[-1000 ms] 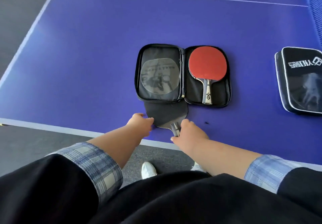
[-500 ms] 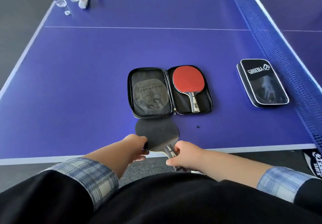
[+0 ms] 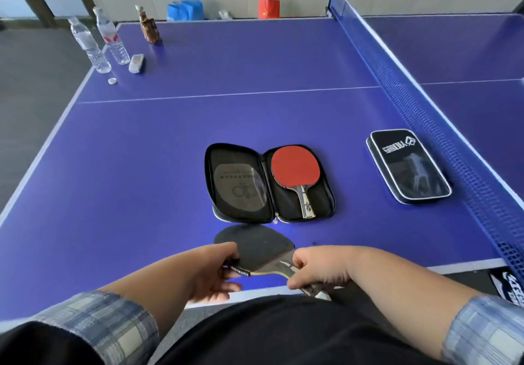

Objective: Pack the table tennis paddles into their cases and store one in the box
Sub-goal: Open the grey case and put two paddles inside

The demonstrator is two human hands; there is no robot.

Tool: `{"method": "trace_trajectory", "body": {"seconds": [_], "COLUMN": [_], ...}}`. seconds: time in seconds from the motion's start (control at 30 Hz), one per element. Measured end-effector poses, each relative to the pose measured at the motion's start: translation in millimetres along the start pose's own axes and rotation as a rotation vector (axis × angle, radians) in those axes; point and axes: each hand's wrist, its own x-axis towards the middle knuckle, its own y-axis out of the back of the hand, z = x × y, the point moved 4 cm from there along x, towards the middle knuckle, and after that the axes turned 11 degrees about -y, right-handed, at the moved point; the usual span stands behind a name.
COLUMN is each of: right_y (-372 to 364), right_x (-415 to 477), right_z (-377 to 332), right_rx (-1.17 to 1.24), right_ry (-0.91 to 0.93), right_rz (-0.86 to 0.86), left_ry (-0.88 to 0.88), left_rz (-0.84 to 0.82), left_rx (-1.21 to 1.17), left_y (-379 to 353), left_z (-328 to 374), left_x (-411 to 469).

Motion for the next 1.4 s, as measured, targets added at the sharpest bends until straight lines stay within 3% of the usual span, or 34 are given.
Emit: {"method": "trace_trajectory", "body": {"seconds": [0.13, 0.3, 0.43, 0.63, 0.73, 0.97, 1.13, 1.27, 1.4], "right_y": [31.5, 49.9, 64.0, 88.6, 102.1, 140.0, 162.6, 161.3, 152.7], "right_x": [-16.0, -18.6, -11.3, 18.9, 37.6, 75.9, 111.6, 133.5, 141.8], "right_z": [12.8, 24.5, 32.9, 46.9, 52.7, 51.2, 47.4, 51.8, 49.7], "right_rx": [0.021, 0.033, 0.076, 0.273, 0.335, 0.338, 0.297, 0.321, 0.300], "right_ry": [-0.053, -0.060, 0.047, 0.015, 0.023, 0.053, -0.025, -0.100, -0.143], "right_rz": [-0.217, -0.351, -0.178, 0.195, 0.313, 0.452, 0.508, 0.521, 0.540], "left_ry": [0.120, 0.119, 0.003, -0.345, -0.441, -0.513, -0.556, -0.541, -0.525], "left_rz": [-0.188, -0.258, -0.196, 0.158, 0.243, 0.445, 0.514, 0.483, 0.503], "left_rx": [0.076, 0.075, 0.017, -0.068, -0.063, -0.101, 0.043, 0.233, 0.229], "left_y": [-7.2, -16.2, -19.3, -46.0, -60.2, -65.7, -61.4, -55.8, -46.9], "left_z": [19.9, 30.2, 51.5, 105.4, 124.1, 167.7, 198.5, 202.2, 194.0], "left_x": [-19.4, -22.4, 2.9, 57.2, 78.6, 126.3, 170.3, 200.8, 215.3]}}
